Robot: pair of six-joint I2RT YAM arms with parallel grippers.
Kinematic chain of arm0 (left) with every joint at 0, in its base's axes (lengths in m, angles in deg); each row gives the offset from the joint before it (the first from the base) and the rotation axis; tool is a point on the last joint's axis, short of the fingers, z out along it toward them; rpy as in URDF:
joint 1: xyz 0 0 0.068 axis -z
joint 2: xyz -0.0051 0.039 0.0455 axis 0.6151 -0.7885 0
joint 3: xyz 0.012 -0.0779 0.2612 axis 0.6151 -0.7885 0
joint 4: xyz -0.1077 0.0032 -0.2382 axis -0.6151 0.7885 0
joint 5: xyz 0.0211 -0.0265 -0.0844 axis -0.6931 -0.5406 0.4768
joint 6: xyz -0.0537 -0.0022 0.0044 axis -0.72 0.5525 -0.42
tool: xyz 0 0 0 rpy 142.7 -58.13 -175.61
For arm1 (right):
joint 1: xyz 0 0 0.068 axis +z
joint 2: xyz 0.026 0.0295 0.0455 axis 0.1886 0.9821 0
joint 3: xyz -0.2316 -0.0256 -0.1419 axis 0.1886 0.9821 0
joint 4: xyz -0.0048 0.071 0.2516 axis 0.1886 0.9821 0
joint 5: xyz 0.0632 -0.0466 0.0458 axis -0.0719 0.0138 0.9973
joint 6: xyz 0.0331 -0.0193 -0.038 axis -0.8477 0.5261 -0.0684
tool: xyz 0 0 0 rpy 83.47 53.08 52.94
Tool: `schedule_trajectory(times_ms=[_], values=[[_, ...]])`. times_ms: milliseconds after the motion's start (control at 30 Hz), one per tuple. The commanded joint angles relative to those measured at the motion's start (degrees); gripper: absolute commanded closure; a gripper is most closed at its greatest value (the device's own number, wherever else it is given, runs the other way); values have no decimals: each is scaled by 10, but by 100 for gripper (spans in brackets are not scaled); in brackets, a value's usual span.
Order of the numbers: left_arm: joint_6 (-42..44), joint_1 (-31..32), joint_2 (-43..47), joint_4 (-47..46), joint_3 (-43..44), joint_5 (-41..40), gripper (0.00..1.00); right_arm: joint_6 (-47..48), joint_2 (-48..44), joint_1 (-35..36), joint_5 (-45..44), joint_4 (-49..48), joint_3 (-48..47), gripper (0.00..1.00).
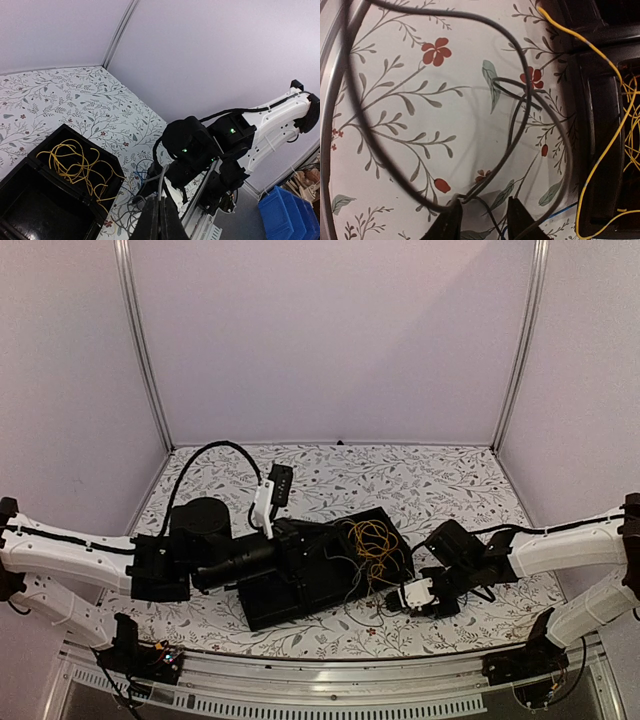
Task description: Untangle the cables
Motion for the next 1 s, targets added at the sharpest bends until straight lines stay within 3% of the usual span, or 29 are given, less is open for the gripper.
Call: schedule_trajectory(times_ms=[0, 100, 167, 533, 733, 967], values=[[-4, 11, 32, 21, -9, -8, 100, -13, 32, -12, -19, -14, -14, 76], [14, 18, 62, 68, 21, -11, 100, -4, 47, -36, -39, -5, -4, 94], [37, 23, 90, 115, 54, -25, 100, 18, 43, -69, -46, -3, 7, 97], [176, 27, 216, 322, 243, -155, 100, 115, 26, -257, -50, 14, 8, 100], [226, 27, 205, 368, 315, -194, 100, 118, 52, -291, -49, 22, -15, 100], [221, 26, 199, 396, 311, -227, 100, 88, 36, -296, -26, 46, -38, 100]])
